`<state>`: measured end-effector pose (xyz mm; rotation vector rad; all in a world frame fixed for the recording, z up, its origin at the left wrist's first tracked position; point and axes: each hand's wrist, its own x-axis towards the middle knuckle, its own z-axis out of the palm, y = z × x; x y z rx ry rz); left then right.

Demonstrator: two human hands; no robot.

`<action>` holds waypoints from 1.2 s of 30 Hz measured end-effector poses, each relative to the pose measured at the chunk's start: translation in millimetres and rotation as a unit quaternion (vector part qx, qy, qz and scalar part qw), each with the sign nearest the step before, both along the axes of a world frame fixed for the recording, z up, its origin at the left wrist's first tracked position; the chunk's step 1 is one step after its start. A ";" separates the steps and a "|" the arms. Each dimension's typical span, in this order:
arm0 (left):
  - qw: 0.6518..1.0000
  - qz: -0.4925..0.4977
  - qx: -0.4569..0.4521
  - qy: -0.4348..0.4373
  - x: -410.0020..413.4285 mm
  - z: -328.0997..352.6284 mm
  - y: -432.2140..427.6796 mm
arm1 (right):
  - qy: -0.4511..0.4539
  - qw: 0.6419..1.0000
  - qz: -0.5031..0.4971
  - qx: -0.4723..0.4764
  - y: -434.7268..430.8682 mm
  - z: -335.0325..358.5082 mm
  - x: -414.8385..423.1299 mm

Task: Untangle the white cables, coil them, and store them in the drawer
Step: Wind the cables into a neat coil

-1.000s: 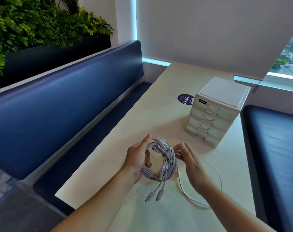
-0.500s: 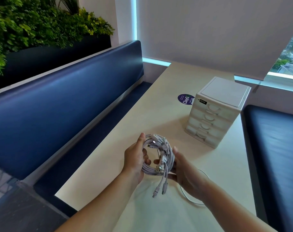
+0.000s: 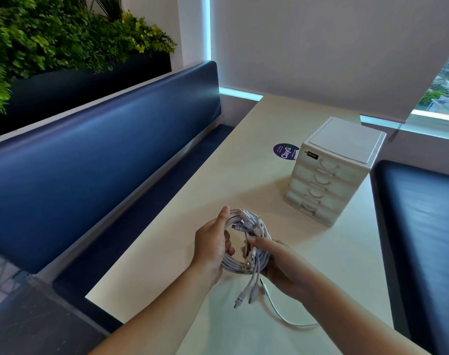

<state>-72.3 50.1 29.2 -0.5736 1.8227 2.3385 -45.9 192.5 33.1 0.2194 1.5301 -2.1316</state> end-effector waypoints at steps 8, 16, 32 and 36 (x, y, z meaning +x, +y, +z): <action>1.000 -0.018 0.004 -0.011 2.0 -5.8 1.1 | 0.019 1.000 -0.007 -0.007 -0.9 2.0 -2.6; 0.998 -0.038 0.050 -0.017 3.7 2.8 -0.6 | 0.029 0.998 0.005 0.051 3.7 4.2 -11.3; 0.995 -0.095 0.001 -0.012 4.3 -7.2 -0.3 | 0.041 0.982 0.073 0.172 10.4 0.9 -25.7; 0.996 -0.094 -0.002 -0.005 3.1 -8.5 2.3 | 0.062 0.966 0.064 0.243 7.5 4.3 -25.4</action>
